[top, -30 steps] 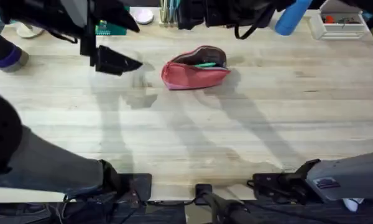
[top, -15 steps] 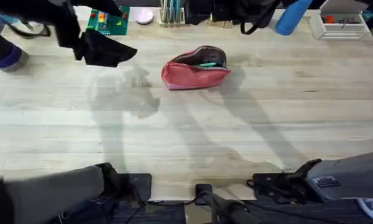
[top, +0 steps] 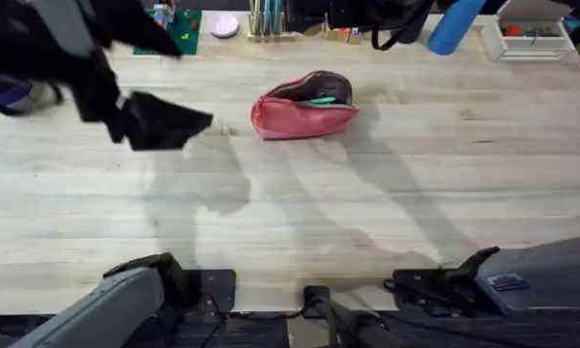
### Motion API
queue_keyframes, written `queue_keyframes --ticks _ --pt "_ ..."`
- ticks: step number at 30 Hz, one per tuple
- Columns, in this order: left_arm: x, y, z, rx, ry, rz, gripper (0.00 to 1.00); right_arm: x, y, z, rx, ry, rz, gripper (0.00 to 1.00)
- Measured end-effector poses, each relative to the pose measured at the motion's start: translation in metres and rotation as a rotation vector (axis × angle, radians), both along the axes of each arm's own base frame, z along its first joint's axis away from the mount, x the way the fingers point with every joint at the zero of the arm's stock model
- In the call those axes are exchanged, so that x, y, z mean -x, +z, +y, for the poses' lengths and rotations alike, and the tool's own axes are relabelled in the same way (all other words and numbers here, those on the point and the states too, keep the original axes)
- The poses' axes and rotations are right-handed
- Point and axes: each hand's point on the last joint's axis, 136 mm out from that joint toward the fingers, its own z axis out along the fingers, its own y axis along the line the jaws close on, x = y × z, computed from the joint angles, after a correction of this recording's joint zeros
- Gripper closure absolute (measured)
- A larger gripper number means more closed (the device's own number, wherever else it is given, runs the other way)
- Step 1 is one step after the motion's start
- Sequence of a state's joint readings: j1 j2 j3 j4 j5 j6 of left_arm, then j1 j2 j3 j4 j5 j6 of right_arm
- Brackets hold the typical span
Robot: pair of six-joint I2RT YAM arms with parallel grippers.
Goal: Unzip the bag, pick up the pens from the table one at a time and place them inside, then zip the bag closed.
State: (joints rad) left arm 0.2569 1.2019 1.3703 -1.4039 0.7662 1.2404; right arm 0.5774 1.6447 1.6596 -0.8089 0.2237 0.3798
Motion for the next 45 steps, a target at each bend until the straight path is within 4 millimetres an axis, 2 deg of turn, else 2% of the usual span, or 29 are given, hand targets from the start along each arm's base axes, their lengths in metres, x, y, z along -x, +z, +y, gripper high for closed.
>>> queue_keyframes --ticks 5,12,20,26,34,39,45 --pt "-0.009 -0.048 -0.003 0.046 -0.008 0.018 0.002 0.000 0.000 0.000 0.000 0.000 0.000 0.006" --pt "-0.024 -0.098 -0.013 0.157 -0.028 -0.056 0.002 0.000 0.000 0.000 0.000 0.000 0.000 0.006" --pt "-0.013 -0.143 -0.025 0.237 -0.054 -0.088 0.006 0.001 -0.001 0.000 0.002 0.000 0.003 0.006" --pt "-0.010 -0.155 -0.026 0.246 -0.052 -0.079 0.006 0.001 -0.001 -0.001 0.009 0.005 0.006 0.006" --pt "-0.023 -0.170 -0.012 0.251 -0.005 -0.064 0.006 0.011 -0.009 -0.005 0.037 0.009 0.050 0.005" --pt "-0.027 -0.173 -0.003 0.259 0.026 -0.064 0.006 0.015 -0.009 0.002 0.039 0.029 0.051 0.005" --pt "-0.028 -0.172 -0.001 0.261 0.030 -0.068 0.006 0.023 -0.009 0.015 0.040 0.065 0.051 0.005"
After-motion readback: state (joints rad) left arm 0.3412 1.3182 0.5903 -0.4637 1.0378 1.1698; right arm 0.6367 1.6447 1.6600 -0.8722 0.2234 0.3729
